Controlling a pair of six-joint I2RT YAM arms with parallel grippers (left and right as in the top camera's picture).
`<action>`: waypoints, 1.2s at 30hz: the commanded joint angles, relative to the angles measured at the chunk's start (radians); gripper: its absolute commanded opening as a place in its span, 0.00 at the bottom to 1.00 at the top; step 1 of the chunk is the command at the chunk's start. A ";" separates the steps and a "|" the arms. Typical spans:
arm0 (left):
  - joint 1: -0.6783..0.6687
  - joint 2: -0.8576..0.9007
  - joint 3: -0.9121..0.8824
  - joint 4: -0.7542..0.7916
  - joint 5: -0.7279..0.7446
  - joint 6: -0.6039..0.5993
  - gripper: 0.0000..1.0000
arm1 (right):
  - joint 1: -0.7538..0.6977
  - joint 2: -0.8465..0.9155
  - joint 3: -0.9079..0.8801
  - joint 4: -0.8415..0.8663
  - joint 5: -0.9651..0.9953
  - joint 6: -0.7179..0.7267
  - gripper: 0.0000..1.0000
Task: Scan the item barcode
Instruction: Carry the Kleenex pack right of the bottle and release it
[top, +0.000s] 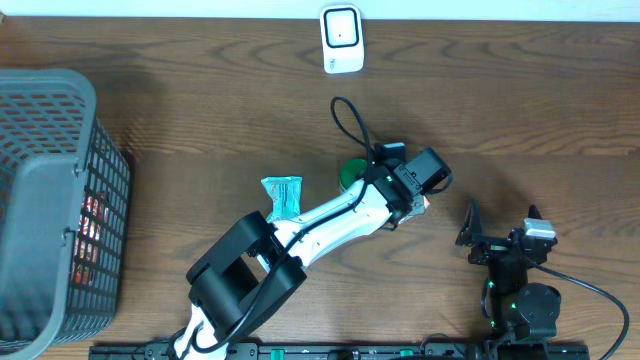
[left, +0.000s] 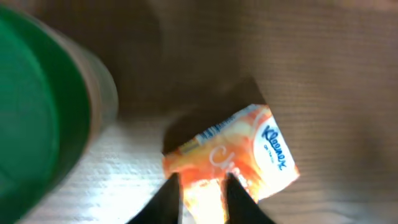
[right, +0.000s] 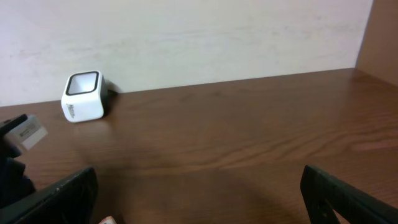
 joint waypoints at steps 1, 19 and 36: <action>-0.003 -0.006 0.004 -0.003 -0.103 0.014 0.11 | 0.006 -0.001 -0.001 -0.004 0.012 -0.013 0.99; 0.021 0.120 0.003 0.029 -0.204 0.134 0.08 | 0.006 -0.001 -0.001 -0.004 0.012 -0.013 0.99; 0.021 0.119 0.004 0.080 0.456 0.132 0.08 | 0.006 -0.001 -0.001 -0.004 0.012 -0.013 0.99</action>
